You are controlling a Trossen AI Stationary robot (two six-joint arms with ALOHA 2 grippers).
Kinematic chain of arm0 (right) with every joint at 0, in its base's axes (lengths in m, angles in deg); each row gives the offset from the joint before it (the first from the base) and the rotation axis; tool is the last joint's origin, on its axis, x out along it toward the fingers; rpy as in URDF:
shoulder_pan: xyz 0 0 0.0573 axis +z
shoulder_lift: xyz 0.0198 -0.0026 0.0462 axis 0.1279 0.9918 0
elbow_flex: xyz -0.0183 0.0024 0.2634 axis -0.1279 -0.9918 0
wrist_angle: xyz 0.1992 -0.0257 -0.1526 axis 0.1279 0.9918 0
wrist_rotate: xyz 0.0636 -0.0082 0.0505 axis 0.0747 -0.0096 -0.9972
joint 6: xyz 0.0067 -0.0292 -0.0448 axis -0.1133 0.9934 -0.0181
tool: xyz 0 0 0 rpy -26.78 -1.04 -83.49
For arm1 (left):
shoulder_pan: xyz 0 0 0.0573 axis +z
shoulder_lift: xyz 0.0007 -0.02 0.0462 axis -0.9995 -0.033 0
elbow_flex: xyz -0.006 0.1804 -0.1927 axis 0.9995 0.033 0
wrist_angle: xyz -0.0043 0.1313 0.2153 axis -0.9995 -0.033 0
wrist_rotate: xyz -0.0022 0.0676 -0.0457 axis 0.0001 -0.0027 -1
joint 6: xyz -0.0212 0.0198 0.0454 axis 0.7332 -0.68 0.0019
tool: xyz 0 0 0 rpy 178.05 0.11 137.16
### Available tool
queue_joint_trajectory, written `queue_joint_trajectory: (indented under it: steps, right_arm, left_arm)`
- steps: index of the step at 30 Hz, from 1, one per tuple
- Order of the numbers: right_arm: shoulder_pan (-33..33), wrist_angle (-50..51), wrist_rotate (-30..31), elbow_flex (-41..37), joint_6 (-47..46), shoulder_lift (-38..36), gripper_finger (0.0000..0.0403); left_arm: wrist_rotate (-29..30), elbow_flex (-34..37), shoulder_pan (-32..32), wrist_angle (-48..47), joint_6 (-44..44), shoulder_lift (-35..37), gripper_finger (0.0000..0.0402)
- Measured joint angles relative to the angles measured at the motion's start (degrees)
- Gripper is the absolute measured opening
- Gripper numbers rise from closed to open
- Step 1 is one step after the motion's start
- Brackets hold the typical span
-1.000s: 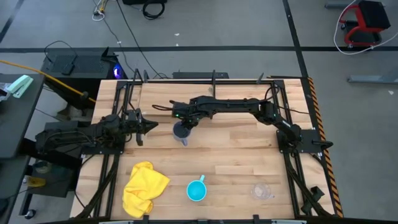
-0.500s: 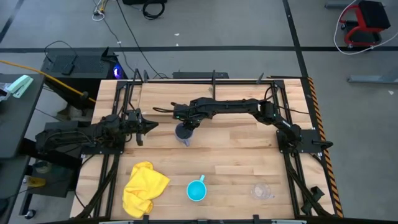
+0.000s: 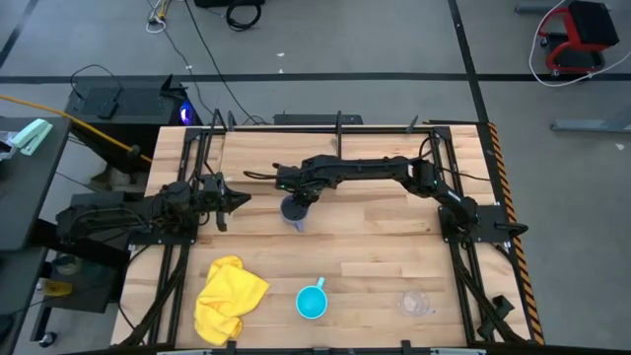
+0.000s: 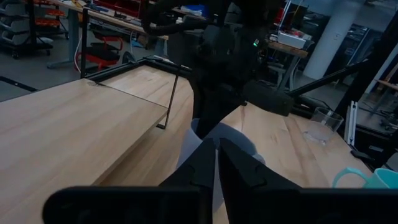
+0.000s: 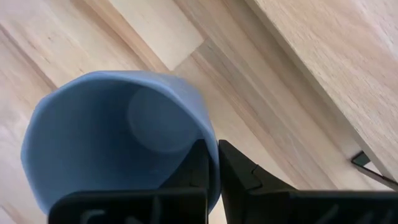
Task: Stack small to large cups/mugs on shelf
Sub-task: Put the blue mug on the shelf
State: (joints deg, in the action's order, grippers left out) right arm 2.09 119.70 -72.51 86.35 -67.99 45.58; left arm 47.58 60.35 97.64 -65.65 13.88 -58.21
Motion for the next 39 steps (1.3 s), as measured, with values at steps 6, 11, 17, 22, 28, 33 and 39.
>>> queue_joint_trajectory:
  steps: [6,11,17,22,28,33,39]
  right_arm:
    - [-0.01,-0.68,-0.02,-1.15,0.01,-0.13,0.0024]
    - [0.00,-1.45,-0.04,-1.24,0.90,-0.13,0.0046]
    - [0.00,-3.09,-0.02,-1.24,1.24,-0.13,0.0073]
    - [0.00,-3.35,-0.04,-1.11,2.23,-0.13,0.0090]
    - [0.23,-3.04,-0.04,0.22,4.61,-0.54,0.0100]
    - [0.50,0.95,-0.07,0.24,7.68,-3.88,0.0101]
    - [1.01,8.59,1.85,0.24,8.74,-10.35,0.0101]
  left_arm:
    - [0.00,-0.01,0.00,-0.05,0.39,0.00,0.0025]
    - [-0.01,0.00,-0.01,-0.12,0.41,0.01,0.0021]
    - [-0.01,0.00,-0.01,-0.45,0.42,-0.01,0.0030]
    - [-0.01,-0.01,-0.01,-0.71,0.42,0.01,0.0039]
    - [-1.05,-0.06,-0.01,-0.72,2.17,0.01,0.0051]
    - [-7.08,-3.48,-0.01,-0.72,5.42,-0.38,0.0066]
    - [-9.10,-10.40,-0.06,-1.14,5.92,-4.34,0.0069]
